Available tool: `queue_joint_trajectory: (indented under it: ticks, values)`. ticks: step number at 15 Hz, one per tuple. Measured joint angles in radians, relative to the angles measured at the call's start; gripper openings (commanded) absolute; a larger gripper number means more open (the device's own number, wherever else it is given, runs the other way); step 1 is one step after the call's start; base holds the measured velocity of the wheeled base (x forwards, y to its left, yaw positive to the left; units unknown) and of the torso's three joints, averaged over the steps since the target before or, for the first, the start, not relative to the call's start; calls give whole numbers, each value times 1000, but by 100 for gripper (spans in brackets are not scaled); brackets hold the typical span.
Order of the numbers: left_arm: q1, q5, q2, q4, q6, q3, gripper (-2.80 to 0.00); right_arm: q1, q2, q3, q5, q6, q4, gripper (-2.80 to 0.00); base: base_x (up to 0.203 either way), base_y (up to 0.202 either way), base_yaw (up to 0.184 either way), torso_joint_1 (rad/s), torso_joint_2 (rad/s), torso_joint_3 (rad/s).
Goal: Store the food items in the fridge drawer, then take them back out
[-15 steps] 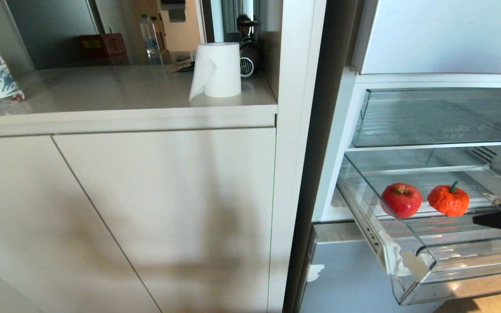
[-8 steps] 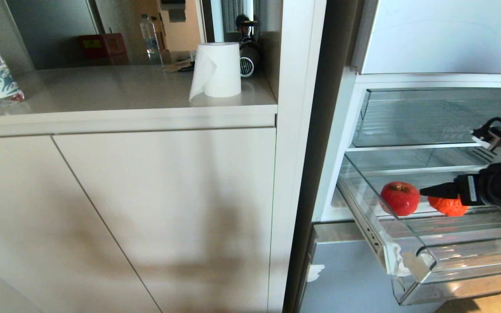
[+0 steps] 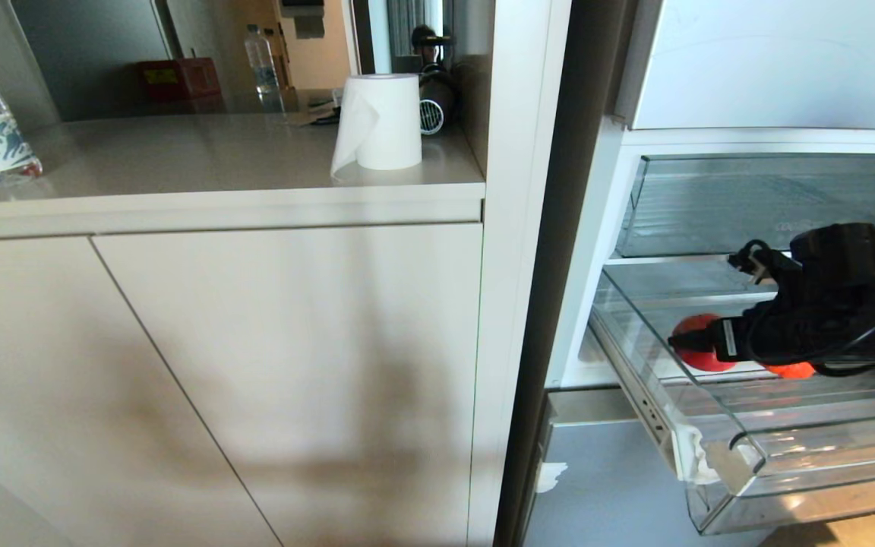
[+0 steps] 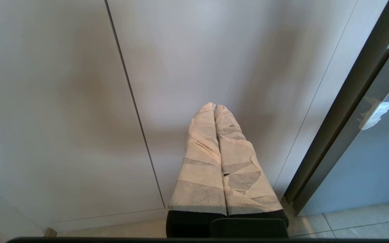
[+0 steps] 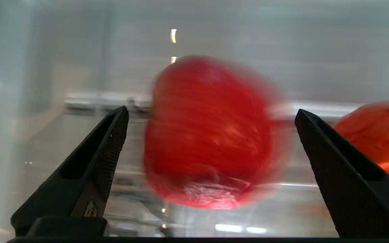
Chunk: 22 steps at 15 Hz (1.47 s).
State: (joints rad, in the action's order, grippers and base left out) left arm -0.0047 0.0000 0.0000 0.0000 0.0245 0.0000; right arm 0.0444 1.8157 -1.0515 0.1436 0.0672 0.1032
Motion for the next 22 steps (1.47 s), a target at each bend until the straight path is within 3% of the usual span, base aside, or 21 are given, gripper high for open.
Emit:
queue_joint_trajectory:
  ticks: [12, 16, 22]
  values:
    - [0, 0, 0, 0, 0, 0, -280, -16, -25, 27, -4, -24, 4, 0, 0, 0, 0, 0, 0, 0]
    - [0, 0, 0, 0, 0, 0, -280, -8, -78, 38, -122, -29, 8, 0, 0, 0, 0, 0, 0, 0]
    - [0, 0, 0, 0, 0, 0, -280, 51, -99, 34, -178, -30, 7, 0, 0, 0, 0, 0, 0, 0]
